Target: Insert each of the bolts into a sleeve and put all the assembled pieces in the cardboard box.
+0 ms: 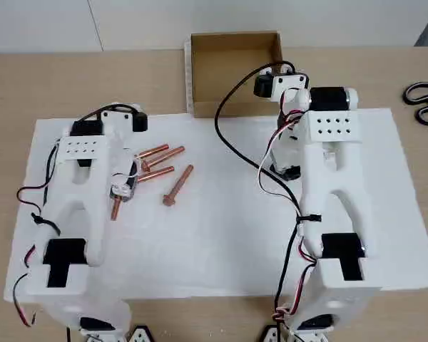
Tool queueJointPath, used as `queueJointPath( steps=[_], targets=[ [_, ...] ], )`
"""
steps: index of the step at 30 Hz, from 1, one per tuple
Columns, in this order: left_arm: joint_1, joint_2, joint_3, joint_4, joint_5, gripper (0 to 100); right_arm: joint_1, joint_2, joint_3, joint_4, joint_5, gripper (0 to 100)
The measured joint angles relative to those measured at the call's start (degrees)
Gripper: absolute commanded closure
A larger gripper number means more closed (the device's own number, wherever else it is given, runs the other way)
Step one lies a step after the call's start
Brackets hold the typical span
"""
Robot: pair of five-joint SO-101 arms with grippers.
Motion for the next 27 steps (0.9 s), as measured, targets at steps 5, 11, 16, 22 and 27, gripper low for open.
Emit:
queueJointPath(
  steps=[5,11,16,22,27],
  targets=[
    [3.0,-0.1,2.5,0.0,0.3,99,0.0,0.0,0.0,-0.3,0.0,99.4],
    [3.3,-0.1,3.4,-0.1,0.4,89,0.0,0.0,0.0,-0.3,0.0,99.4],
    [3.3,-0.5,6.3,-2.2,0.5,89,0.0,0.0,0.0,-0.3,0.0,99.4],
    [3.3,-0.5,7.9,-6.5,0.5,89,0.0,0.0,0.0,-0.3,0.0,99.4],
    [3.3,-0.6,7.9,-7.4,0.5,89,0.0,0.0,0.0,-0.3,0.0,99.4]
  ],
)
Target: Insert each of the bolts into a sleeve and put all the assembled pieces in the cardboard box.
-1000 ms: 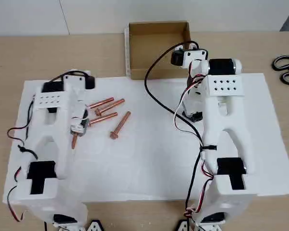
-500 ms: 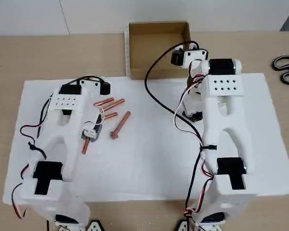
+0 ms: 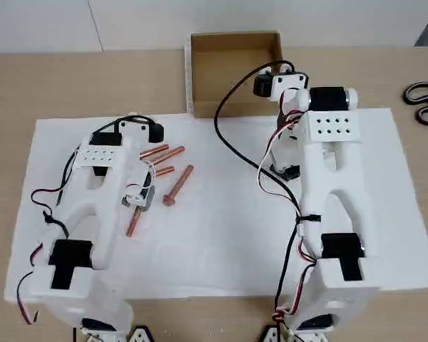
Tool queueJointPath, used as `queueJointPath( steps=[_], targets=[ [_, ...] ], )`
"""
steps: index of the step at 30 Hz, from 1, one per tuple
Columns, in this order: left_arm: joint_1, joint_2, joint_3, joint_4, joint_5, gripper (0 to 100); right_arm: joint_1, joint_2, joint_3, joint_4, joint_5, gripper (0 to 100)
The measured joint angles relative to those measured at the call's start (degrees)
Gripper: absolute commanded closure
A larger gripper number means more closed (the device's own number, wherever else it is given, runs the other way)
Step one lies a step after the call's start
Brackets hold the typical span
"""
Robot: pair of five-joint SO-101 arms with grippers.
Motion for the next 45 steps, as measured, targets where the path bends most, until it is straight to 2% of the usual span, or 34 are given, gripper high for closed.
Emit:
queueJointPath(
  steps=[26,31,34,39,45],
  targets=[
    [0.1,-1.1,5.3,-8.4,-0.2,89,0.0,0.0,0.0,-0.1,0.0,99.4],
    [0.4,-1.5,6.2,-9.1,0.0,100,0.0,0.0,0.0,-0.1,0.0,99.4],
    [1.1,-1.7,6.2,-9.1,0.0,99,0.0,0.0,0.0,-0.1,0.0,99.4],
    [3.4,-1.8,5.5,-6.7,0.2,99,0.0,0.0,0.0,-0.1,0.0,99.4],
    [6.7,-1.6,-0.5,2.2,1.1,99,0.0,0.0,0.0,-0.1,0.0,99.4]
  ],
)
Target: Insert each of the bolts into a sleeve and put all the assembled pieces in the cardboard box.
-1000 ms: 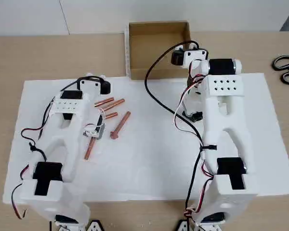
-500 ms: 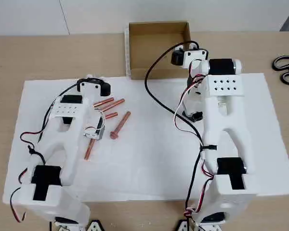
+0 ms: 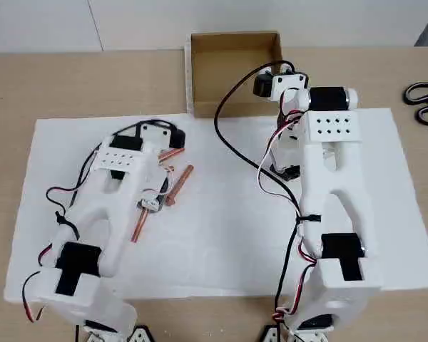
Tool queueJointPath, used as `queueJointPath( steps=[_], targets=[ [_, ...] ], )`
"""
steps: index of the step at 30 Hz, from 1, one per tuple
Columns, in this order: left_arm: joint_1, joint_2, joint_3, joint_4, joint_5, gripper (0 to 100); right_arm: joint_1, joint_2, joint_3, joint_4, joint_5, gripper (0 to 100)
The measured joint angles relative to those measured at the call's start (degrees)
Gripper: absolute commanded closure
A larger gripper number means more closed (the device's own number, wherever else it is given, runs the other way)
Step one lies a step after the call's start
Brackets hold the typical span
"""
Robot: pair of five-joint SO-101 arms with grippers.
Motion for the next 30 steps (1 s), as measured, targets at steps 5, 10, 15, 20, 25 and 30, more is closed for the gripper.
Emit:
queueJointPath(
  steps=[5,10,15,20,25,30],
  targets=[
    [0.0,-3.3,-5.1,6.2,0.4,99,0.0,-0.4,0.0,0.0,0.0,99.4],
    [0.0,-13.4,-7.9,11.6,-1.1,99,-0.2,-9.5,0.0,0.4,2.4,99.4],
    [0.0,-22.9,-7.9,14.7,-2.0,99,-1.1,-23.8,0.0,0.4,3.1,99.5],
    [0.0,-27.8,-7.9,15.8,-1.8,99,-1.2,-38.2,3.6,0.6,2.8,99.5],
    [0.0,-29.3,-7.9,15.8,-1.8,99,-1.2,-53.0,14.0,0.9,2.8,99.5],
    [0.0,-29.9,-7.9,15.8,-1.8,99,-1.2,-64.2,24.0,-0.4,2.8,99.5]
  ],
)
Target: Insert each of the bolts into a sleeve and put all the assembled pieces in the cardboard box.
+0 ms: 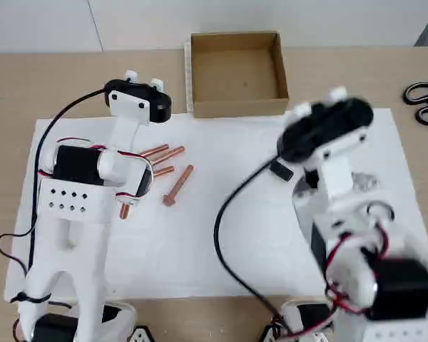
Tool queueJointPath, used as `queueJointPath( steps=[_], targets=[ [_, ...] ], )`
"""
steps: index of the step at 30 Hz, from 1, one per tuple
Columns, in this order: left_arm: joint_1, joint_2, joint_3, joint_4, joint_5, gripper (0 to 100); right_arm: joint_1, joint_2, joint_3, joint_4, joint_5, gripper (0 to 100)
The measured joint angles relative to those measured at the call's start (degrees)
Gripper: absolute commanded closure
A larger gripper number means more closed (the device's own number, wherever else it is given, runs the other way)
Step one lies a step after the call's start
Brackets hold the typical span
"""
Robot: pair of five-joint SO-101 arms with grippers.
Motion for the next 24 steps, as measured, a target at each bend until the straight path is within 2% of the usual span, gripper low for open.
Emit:
queueJointPath(
  steps=[7,14,19,24],
  targets=[
    [0.0,-0.1,0.0,0.0,0.0,99,0.0,-8.0,13.0,-4.3,-1.3,99.5],
    [0.0,-0.1,-0.3,0.0,0.0,99,-0.4,-17.8,25.5,-18.6,-18.4,99.5],
    [0.0,-0.1,-6.1,0.0,8.4,99,-7.8,-23.8,40.2,-32.3,-17.5,99.5],
    [0.0,-0.1,-12.5,0.1,16.6,99,-10.2,-27.4,51.4,-43.3,-17.1,99.5]
  ],
)
